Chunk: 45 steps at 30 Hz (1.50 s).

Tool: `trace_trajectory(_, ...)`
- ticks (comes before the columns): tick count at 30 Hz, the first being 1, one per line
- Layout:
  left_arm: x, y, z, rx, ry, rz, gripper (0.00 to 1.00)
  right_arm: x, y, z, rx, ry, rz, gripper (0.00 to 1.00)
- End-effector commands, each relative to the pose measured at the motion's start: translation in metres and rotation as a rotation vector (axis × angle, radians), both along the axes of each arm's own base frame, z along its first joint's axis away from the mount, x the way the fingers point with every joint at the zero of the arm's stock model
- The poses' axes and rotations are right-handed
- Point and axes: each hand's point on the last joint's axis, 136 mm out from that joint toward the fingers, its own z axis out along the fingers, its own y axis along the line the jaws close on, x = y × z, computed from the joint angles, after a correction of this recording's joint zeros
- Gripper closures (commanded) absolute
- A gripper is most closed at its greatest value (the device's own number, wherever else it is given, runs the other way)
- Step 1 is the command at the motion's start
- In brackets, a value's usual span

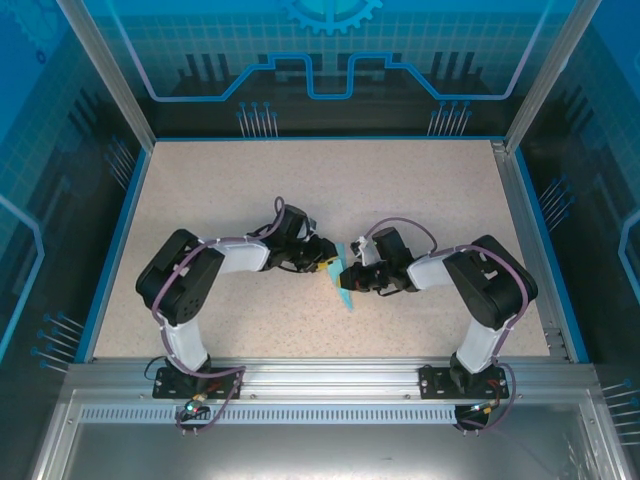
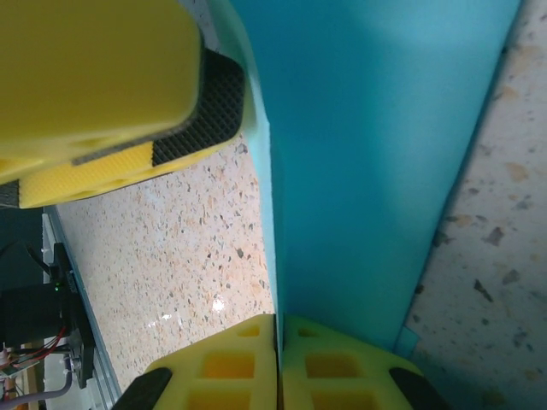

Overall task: Fold a paper plane with a square sheet of paper (pick it up from the middle)
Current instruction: Fold the wing for the fifth time at the center of the table.

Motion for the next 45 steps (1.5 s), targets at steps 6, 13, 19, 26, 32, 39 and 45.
trace_trajectory(6,0.0,-0.009,-0.026,0.012,0.038,-0.04,0.69,-0.005,-0.02,-0.032,-0.102,0.061,-0.049,0.9)
trace_trajectory(13,-0.009,0.002,-0.052,0.081,0.106,-0.023,0.7,-0.007,-0.017,-0.014,-0.106,0.044,-0.008,0.81)
trace_trajectory(19,-0.01,0.005,-0.055,0.096,0.113,-0.023,0.7,-0.018,-0.008,0.007,-0.095,0.013,0.047,0.79)
trace_trajectory(26,-0.01,0.005,-0.054,0.098,0.116,-0.025,0.71,-0.028,-0.009,0.003,-0.175,0.003,0.06,0.84)
trace_trajectory(32,-0.012,0.005,-0.053,0.1,0.118,-0.03,0.71,-0.026,-0.013,0.01,-0.252,-0.037,0.051,0.79)
trace_trajectory(39,-0.011,0.005,-0.052,0.102,0.118,-0.031,0.71,-0.029,-0.016,0.014,-0.43,-0.107,0.085,0.65)
trace_trajectory(45,-0.011,0.005,-0.052,0.105,0.118,-0.031,0.71,-0.035,-0.011,0.01,-0.587,-0.17,0.139,0.63)
